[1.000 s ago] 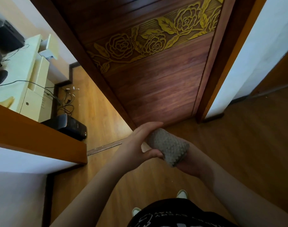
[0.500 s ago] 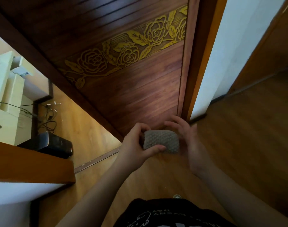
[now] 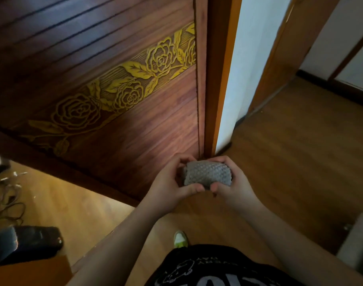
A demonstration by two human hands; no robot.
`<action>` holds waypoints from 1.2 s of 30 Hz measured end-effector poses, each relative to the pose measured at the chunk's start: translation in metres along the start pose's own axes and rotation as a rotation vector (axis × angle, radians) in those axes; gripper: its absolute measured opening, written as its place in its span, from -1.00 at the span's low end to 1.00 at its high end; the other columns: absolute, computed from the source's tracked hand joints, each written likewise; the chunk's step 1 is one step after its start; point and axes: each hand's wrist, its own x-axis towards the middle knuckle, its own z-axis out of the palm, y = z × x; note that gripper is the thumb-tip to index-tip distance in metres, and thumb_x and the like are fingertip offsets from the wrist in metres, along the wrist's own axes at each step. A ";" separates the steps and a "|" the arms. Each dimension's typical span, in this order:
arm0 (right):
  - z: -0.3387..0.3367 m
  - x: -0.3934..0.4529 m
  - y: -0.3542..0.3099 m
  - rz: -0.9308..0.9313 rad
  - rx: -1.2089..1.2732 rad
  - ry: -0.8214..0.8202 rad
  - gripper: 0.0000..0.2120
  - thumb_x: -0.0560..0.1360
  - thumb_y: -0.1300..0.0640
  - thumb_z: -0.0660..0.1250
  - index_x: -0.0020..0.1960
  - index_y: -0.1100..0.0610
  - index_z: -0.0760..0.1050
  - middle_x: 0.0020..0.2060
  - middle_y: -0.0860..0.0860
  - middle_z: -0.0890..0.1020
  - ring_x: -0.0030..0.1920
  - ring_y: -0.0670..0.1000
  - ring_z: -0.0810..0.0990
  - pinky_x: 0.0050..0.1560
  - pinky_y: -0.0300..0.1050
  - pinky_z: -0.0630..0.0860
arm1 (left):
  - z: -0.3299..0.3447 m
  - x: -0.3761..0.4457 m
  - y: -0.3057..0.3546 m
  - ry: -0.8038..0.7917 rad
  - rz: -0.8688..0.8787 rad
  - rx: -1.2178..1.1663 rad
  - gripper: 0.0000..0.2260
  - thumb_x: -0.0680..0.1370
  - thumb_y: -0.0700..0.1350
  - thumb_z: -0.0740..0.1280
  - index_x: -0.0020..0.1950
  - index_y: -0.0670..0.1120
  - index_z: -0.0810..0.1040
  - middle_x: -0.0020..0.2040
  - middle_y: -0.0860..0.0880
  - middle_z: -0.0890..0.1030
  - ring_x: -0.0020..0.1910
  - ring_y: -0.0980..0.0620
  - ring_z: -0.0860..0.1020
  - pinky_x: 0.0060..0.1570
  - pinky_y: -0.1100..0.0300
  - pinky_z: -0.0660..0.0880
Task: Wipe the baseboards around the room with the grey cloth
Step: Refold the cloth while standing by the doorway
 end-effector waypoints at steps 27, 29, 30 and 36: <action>-0.079 0.017 0.023 -0.121 -0.387 0.467 -0.41 0.31 -0.03 0.61 0.27 0.02 0.51 0.16 -0.16 0.62 0.18 -0.09 0.61 0.11 -0.29 0.52 | 0.056 0.171 -0.032 -0.542 0.090 -0.031 -0.53 0.30 0.30 0.53 0.17 0.31 0.56 0.15 0.21 0.63 0.17 0.20 0.59 0.09 0.32 0.54; -0.106 0.020 0.028 -0.096 -0.383 0.480 -0.45 0.29 -0.07 0.60 0.22 -0.10 0.51 0.10 -0.18 0.64 0.11 -0.12 0.63 0.05 -0.31 0.53 | 0.079 0.186 -0.029 -0.556 0.073 -0.012 -0.55 0.31 0.27 0.54 0.16 0.32 0.56 0.14 0.21 0.63 0.16 0.20 0.59 0.06 0.34 0.54; -0.120 0.022 0.031 -0.082 -0.386 0.479 -0.47 0.28 -0.09 0.59 0.19 -0.14 0.50 0.07 -0.19 0.65 0.08 -0.14 0.64 0.02 -0.33 0.54 | 0.090 0.194 -0.027 -0.556 0.063 -0.004 -0.56 0.31 0.23 0.55 0.16 0.32 0.56 0.14 0.21 0.63 0.16 0.19 0.59 0.05 0.33 0.55; -0.208 0.050 0.039 -0.050 -0.379 0.438 -0.52 0.27 -0.14 0.55 0.13 -0.07 0.53 -0.02 -0.18 0.66 0.00 -0.18 0.64 -0.04 -0.34 0.53 | 0.148 0.245 -0.011 -0.500 0.075 0.017 -0.56 0.42 -0.11 0.56 0.14 0.34 0.55 0.14 0.22 0.64 0.16 0.19 0.59 0.06 0.35 0.53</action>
